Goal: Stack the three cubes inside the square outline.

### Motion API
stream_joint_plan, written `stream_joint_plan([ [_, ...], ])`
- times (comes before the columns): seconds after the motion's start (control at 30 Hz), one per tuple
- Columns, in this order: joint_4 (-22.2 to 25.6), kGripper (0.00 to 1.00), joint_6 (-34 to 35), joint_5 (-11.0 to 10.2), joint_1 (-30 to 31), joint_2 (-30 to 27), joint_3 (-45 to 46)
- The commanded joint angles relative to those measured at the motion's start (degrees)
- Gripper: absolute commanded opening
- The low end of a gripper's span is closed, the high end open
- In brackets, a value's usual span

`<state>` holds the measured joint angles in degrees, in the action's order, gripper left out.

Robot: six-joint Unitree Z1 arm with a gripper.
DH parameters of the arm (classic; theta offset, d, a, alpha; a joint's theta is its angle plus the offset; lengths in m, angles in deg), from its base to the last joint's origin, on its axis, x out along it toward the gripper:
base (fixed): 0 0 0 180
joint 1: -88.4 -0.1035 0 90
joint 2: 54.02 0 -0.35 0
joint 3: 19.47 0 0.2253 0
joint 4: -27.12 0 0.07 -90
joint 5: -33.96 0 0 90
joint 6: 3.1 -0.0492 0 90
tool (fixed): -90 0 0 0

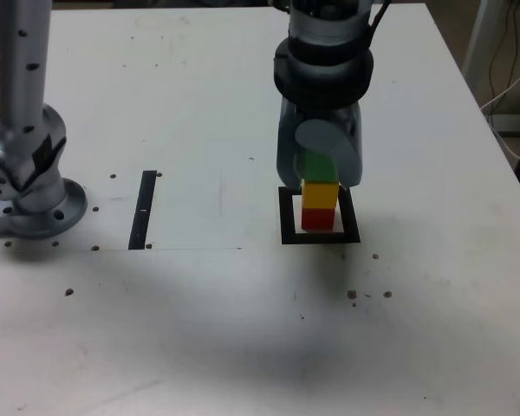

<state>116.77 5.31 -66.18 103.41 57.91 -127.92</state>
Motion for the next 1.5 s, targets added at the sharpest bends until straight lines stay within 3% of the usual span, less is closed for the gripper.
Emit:
stream_joint_plan([
  [0.0, -0.05, 0.69, 0.07, 0.18, 0.1, 0.02, 0.22],
  [0.1, -0.1, 0.9, 0.01, 0.15, 0.1, -0.55, 0.42],
  [0.2, -0.06, 0.99, -0.04, 0.18, 0.1, -1.33, 0.7],
  [0.6, 1.4, 0.99, -1.05, 3.56, 0.1, -5.33, 0.5],
  [0.97, 6.27, 0.99, -4.76, 4.8, -3.71, -17.82, 1.44],
  [1.23, 6.48, 1.0, -6.72, 5.23, -8.09, -29.45, 14.29],
  [1.47, 1.46, 1.0, -6.92, 5.16, -10.02, -35.45, 30.43],
])
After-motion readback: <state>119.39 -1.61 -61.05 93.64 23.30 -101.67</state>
